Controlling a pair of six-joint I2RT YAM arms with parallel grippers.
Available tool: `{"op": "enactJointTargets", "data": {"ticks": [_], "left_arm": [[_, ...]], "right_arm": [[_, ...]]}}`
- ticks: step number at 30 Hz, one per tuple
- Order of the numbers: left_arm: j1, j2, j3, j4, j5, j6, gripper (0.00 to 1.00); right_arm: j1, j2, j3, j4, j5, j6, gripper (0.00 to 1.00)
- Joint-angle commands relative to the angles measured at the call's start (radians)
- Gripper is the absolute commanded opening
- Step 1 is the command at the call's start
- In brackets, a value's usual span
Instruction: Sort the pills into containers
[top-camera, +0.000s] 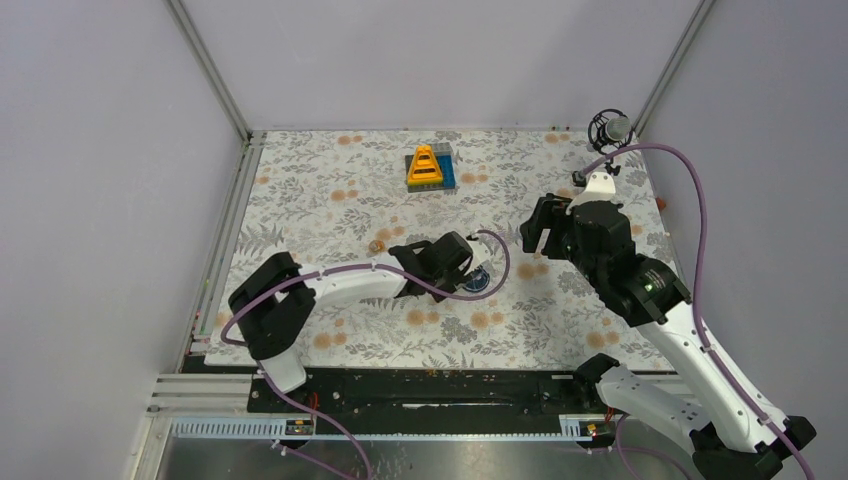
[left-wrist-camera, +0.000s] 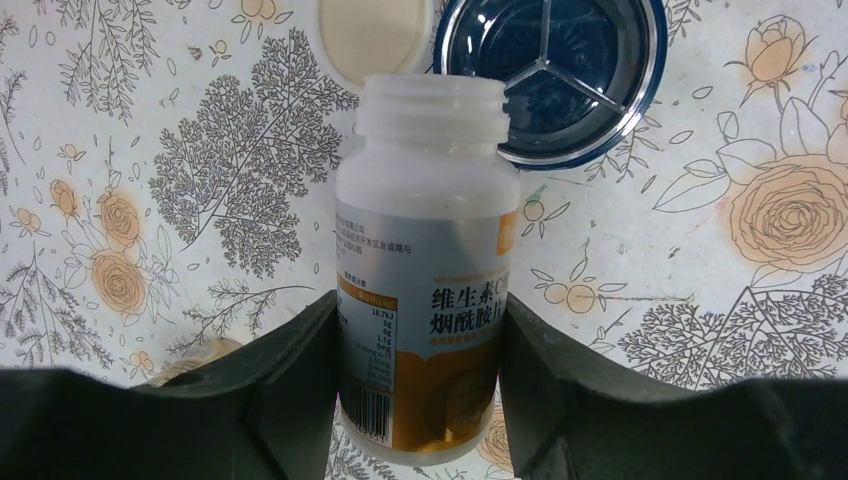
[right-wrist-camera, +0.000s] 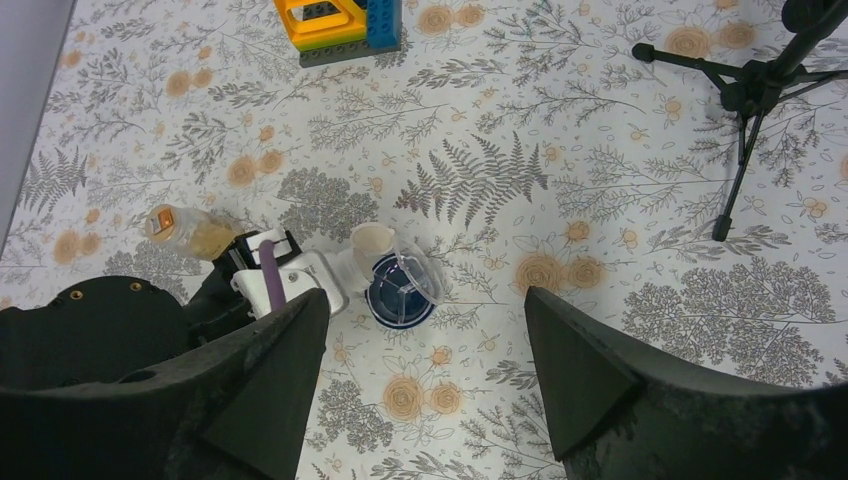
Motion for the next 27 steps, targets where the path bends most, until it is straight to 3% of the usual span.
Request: {"op": "enactJointTargets", "data": {"ticks": [1,27], "left_arm": [[-0.025,0.028,0.084,-0.061,-0.081,0.004,0.00],[-0.063,0.167,0.281,-0.240,-0.171,0.048,0.00]], "right_arm": [[-0.007,-0.017,-0.003,0.004,0.046,-0.022,0.80],[-0.016,-0.037,-0.030,0.012,0.072,-0.016,0.82]]}}
